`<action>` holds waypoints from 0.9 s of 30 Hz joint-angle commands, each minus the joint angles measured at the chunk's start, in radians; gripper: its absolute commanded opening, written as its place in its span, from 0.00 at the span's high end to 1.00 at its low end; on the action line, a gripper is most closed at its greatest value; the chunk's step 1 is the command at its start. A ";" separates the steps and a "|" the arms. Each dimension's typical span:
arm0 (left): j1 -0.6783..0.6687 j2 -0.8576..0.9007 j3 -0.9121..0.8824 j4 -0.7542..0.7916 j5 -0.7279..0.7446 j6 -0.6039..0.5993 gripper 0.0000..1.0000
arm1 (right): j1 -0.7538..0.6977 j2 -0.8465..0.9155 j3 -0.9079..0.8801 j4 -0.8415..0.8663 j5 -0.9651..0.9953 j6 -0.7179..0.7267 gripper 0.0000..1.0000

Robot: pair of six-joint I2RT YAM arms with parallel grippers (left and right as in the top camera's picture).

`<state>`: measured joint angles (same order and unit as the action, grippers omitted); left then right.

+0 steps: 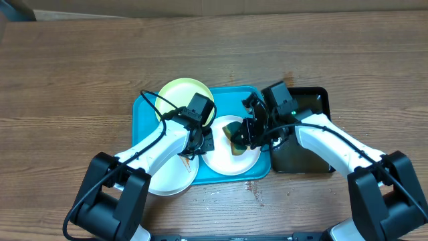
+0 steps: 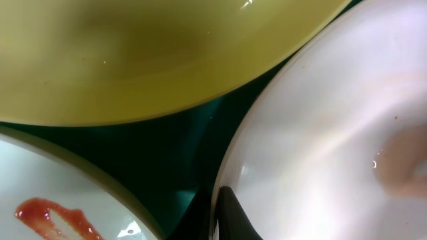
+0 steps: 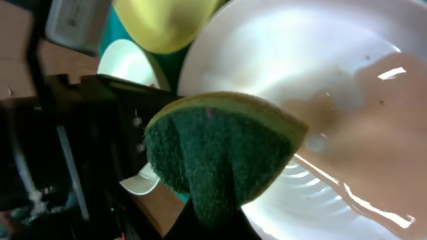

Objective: Clean dirty plates on tray and stack at the side
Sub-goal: 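Scrub the white plate held by the left gripper with the sponge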

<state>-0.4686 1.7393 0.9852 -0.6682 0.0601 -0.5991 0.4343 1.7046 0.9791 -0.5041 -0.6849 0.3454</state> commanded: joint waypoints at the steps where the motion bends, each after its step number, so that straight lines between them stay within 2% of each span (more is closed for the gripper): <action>1: 0.005 0.015 -0.016 -0.008 -0.014 0.020 0.96 | 0.005 0.003 -0.068 0.072 0.003 0.052 0.96; 7: 0.005 0.015 -0.016 -0.008 -0.014 0.020 0.96 | 0.005 0.002 -0.122 0.175 0.000 0.048 0.96; 11: 0.005 0.014 -0.015 -0.012 -0.014 0.021 0.96 | -0.038 -0.056 -0.056 0.132 -0.014 0.044 0.96; 15: 0.005 0.000 0.017 -0.061 -0.016 0.038 0.96 | -0.113 -0.155 0.026 0.003 0.047 0.043 0.96; 21: 0.003 -0.064 0.103 -0.200 -0.177 0.042 0.96 | -0.248 -0.299 0.055 -0.240 0.241 -0.010 0.96; 27: 0.002 -0.122 0.208 -0.291 -0.245 0.047 0.96 | -0.348 -0.326 0.055 -0.424 0.440 -0.013 0.96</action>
<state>-0.4690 1.6653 1.1252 -0.9428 -0.1013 -0.5701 0.1078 1.3769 1.0248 -0.9073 -0.3801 0.3470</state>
